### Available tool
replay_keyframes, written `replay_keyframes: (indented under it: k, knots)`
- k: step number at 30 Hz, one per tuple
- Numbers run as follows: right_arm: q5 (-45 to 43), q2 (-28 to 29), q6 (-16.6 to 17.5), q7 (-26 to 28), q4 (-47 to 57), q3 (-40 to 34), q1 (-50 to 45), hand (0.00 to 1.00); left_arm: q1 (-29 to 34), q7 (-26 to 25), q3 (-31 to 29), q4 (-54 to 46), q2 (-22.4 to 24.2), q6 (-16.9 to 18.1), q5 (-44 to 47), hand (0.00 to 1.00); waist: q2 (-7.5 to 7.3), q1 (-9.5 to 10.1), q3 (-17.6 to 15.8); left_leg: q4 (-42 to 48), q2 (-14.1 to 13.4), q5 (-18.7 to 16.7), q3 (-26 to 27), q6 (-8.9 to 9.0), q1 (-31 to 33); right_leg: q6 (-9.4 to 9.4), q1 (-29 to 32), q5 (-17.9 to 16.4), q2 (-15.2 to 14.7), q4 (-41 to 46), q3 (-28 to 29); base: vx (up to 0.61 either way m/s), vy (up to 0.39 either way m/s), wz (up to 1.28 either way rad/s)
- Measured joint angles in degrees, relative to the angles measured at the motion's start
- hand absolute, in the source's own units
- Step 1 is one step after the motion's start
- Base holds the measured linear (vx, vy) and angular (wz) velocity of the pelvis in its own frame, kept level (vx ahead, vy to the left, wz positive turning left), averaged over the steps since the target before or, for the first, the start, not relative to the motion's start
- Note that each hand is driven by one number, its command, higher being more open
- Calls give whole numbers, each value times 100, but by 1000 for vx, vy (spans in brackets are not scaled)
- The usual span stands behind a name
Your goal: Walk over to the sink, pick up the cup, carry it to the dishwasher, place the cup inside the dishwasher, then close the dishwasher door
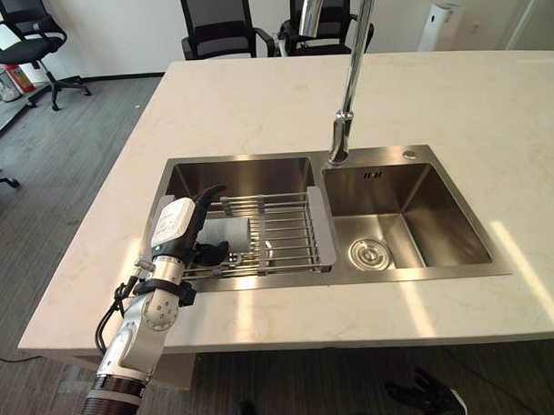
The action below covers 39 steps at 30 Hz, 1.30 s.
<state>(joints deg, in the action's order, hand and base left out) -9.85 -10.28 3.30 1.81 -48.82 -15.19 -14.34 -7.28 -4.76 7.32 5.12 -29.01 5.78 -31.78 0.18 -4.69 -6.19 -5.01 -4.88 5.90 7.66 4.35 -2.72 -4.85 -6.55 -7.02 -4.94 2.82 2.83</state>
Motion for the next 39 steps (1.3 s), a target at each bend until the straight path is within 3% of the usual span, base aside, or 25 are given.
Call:
replay_keyframes:
  k: [9, 10, 14, 26, 31, 34, 39]
  knots:
    - [54, -50, -14, 39, 30, 96, 0, 90, -565, 488, 322, 783, -274, -6, -145, 90, 35, -109, -23, 0, -5, -20, 109, -1, 74, -10, 142, 23, 0, 5, 119, -7, -4, -6]
    - [68, -63, -19, 62, 36, 102, 15, 90, -651, 514, 323, 900, -311, -12, -144, 30, 47, -117, -30, 0, -4, -22, 126, -3, 74, -12, 153, 26, -1, 5, 139, -13, -3, -9]
    - [99, -68, -35, 92, 74, 102, 26, 90, -976, 623, 322, 1158, -420, -98, -105, 30, 68, -158, -42, 0, -4, -29, 161, -5, 78, -20, 177, 36, -3, 3, 171, -9, -3, -4]
    - [99, -71, -57, 135, 105, 208, 30, 90, -1047, 725, 324, 1141, -461, -154, 392, 30, 174, -252, -98, 0, 4, -36, 215, -13, 78, -34, 189, 75, -16, -25, 204, -5, -1, -1]
    - [95, -67, -57, 124, 105, 207, 32, 90, -941, 715, 318, 594, -410, -191, 729, 30, 174, -221, -99, 1, 10, -32, 202, -18, 78, -36, 178, 78, -22, -3, 191, 0, -2, 1]
    - [91, -64, -56, 112, 106, 206, 36, 90, -743, 602, 315, -95, -235, -159, 1063, 30, 178, -190, -96, 2, 12, -27, 172, -22, 72, -36, 152, 78, -23, 1, 163, -5, -6, 5]
    - [89, -31, -55, 63, 105, 136, 25, 90, -230, 364, 169, -1231, 638, -86, 1746, 30, 209, -128, -76, 2, 6, -24, 169, -25, -47, -35, 34, 78, -20, 18, 165, -5, -2, 0]
